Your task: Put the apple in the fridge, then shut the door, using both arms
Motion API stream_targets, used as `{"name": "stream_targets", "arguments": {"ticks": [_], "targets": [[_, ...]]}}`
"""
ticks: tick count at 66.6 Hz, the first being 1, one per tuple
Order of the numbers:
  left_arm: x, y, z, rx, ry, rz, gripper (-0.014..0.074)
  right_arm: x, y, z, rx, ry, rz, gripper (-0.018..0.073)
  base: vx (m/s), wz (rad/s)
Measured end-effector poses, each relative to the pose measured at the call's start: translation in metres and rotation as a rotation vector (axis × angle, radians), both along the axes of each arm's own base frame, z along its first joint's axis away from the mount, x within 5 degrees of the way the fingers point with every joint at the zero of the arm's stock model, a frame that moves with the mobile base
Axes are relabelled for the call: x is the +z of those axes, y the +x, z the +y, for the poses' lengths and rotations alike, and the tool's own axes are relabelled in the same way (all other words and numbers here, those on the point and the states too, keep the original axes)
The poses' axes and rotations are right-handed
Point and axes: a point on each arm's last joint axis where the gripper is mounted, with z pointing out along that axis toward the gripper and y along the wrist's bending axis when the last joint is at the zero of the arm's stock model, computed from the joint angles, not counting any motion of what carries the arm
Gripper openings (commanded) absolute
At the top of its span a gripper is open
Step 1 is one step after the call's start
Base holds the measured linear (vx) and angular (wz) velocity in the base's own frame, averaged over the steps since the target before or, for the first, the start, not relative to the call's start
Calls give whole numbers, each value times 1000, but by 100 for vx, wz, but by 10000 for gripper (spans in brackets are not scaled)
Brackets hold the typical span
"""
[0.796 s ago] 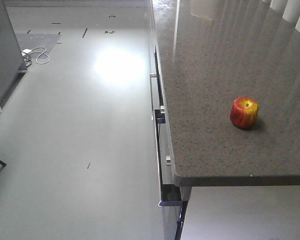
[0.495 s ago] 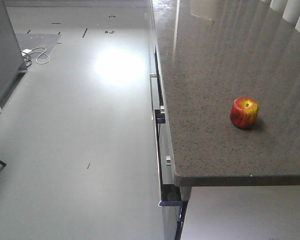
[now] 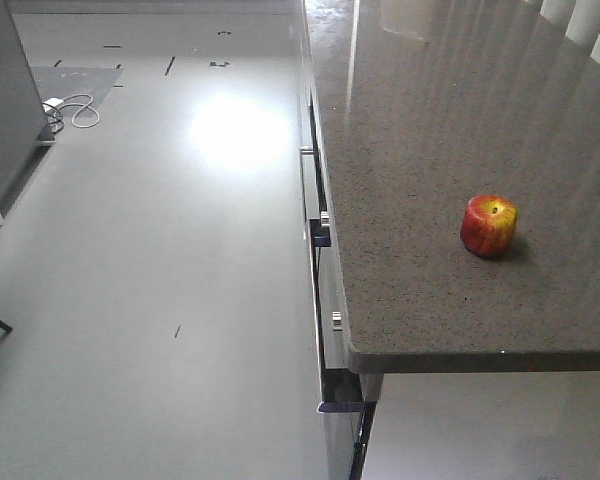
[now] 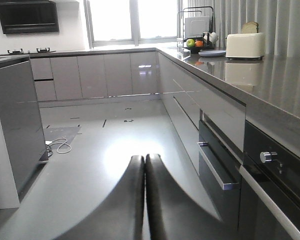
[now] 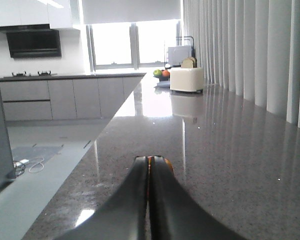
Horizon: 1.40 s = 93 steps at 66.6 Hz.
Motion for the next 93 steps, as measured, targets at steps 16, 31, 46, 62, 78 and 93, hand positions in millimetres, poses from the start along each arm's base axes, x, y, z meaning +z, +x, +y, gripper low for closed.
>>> {"name": "stream_targets", "arguments": {"ticks": [16,31,46,62,78,93], "targets": [[0,0,0,0,0,0,-6,54,17,0,-9,-33,375,9,0,0],[0,0,0,0,0,0,-6,65,55,3,29,-89,694,125,0,0],[0,0,0,0,0,0,-6,56,96,7,70,-120,873,431,0,0],[0,0,0,0,0,0,-6,49,140,9,86,-125,971,659,0,0],[0,0,0,0,0,0,-6,43,188,11,90,-127,1047,653,0,0],[0,0,0,0,0,0,-6,39,234,11,85,-152,1085,646,0,0]]}}
